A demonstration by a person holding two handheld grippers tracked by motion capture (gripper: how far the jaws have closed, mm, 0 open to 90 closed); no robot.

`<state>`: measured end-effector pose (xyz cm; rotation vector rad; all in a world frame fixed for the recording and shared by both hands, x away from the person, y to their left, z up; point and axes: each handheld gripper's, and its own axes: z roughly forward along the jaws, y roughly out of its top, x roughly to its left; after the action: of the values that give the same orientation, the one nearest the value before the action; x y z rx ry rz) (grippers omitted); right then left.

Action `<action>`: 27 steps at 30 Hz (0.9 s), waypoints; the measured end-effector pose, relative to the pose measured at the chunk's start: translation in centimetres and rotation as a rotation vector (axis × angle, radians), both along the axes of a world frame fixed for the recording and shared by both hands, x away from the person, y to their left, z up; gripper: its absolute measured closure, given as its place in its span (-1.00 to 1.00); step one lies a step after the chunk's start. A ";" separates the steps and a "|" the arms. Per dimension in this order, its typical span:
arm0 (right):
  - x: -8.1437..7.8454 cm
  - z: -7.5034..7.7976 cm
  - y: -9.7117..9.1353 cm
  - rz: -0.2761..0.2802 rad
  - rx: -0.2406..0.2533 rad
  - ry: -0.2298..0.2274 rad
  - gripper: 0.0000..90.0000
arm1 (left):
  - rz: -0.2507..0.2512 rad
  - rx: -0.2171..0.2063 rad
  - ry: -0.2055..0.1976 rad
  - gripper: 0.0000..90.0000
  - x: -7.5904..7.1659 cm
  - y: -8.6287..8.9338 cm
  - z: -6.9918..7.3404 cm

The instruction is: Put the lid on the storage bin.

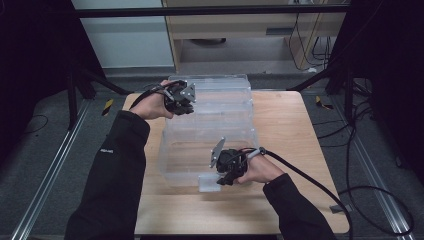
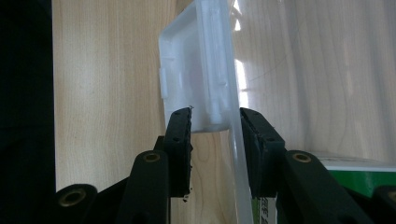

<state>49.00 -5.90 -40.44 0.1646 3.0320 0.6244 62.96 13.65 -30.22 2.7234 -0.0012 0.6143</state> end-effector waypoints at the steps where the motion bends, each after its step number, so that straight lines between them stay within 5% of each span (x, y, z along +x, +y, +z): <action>1: 0.0 0.0 0.0 0.002 0.001 -0.002 0.46 | 0.000 0.001 -0.001 0.86 0.0 -0.1 0.0; 10: 0.0 0.0 0.0 -0.004 0.001 0.001 0.46 | -0.010 0.012 0.017 0.92 0.0 0.0 0.3; 17: 0.0 0.0 0.0 -0.002 0.001 -0.002 0.47 | -0.011 0.070 0.017 0.94 -0.3 -0.6 0.7; 27: -0.1 0.0 0.0 0.002 -0.004 -0.008 0.47 | -0.028 0.070 0.022 0.96 -0.9 -0.9 1.1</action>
<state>48.92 -5.86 -40.48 0.1580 3.0264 0.6170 62.01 12.78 -29.13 2.7924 -0.0555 0.5862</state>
